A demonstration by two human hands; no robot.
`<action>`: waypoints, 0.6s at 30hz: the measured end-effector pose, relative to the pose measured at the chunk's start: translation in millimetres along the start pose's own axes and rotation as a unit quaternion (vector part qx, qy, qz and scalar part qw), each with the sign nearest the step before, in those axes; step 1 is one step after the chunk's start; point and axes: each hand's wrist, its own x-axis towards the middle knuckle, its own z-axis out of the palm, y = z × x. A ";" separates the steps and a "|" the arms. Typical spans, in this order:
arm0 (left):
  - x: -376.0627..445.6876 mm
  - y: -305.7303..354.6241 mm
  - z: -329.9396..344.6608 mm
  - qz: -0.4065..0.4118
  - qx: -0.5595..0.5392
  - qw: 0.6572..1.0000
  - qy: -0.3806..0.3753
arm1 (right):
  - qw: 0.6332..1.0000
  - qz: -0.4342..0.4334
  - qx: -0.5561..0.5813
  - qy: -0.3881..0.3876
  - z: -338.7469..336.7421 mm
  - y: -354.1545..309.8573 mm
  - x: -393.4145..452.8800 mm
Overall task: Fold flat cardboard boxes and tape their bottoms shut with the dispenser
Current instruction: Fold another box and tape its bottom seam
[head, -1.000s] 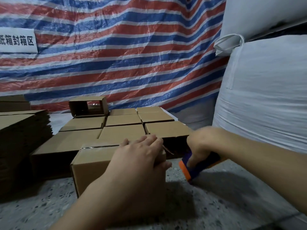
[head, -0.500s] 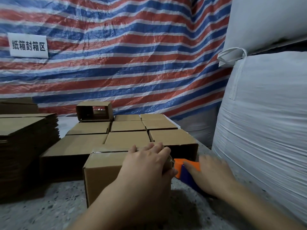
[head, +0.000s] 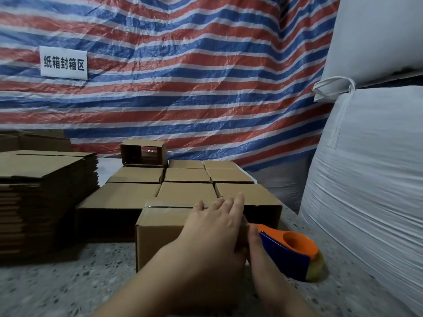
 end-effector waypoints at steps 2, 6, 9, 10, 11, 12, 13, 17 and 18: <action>-8.8 -7.4 -7.5 0.012 -0.047 0.998 0.033 | 0.999 -0.029 -0.023 -0.026 -3.3 -0.3 -2.1; -48.1 -41.1 -0.1 -0.023 -0.138 0.956 0.257 | 0.993 -0.059 -0.079 -0.071 -11.8 2.0 -5.0; -78.7 -67.6 30.9 -0.171 -0.270 0.872 0.372 | 0.992 -0.069 -0.090 -0.063 -13.2 13.4 -6.1; -86.1 -72.9 41.8 -0.217 -0.324 0.847 0.361 | 0.992 -0.069 -0.091 -0.051 -11.4 20.0 -4.6; -91.4 -74.8 51.3 -0.240 -0.389 0.829 0.324 | 0.993 -0.072 -0.086 -0.035 -8.5 24.4 -4.5; -94.6 -73.5 58.2 -0.240 -0.444 0.817 0.280 | 0.994 -0.072 -0.087 -0.010 -2.2 24.3 -5.6; -95.8 -72.5 62.9 -0.231 -0.474 0.810 0.257 | 0.993 -0.077 -0.086 0.019 4.2 20.8 -7.2; -93.4 -90.2 47.8 -0.279 -0.532 0.749 0.280 | 0.982 -0.123 -0.127 0.063 17.3 -11.7 -2.7; -92.0 -97.8 40.0 -0.303 -0.546 0.735 0.266 | 0.980 -0.107 -0.158 0.056 19.6 -22.0 -0.1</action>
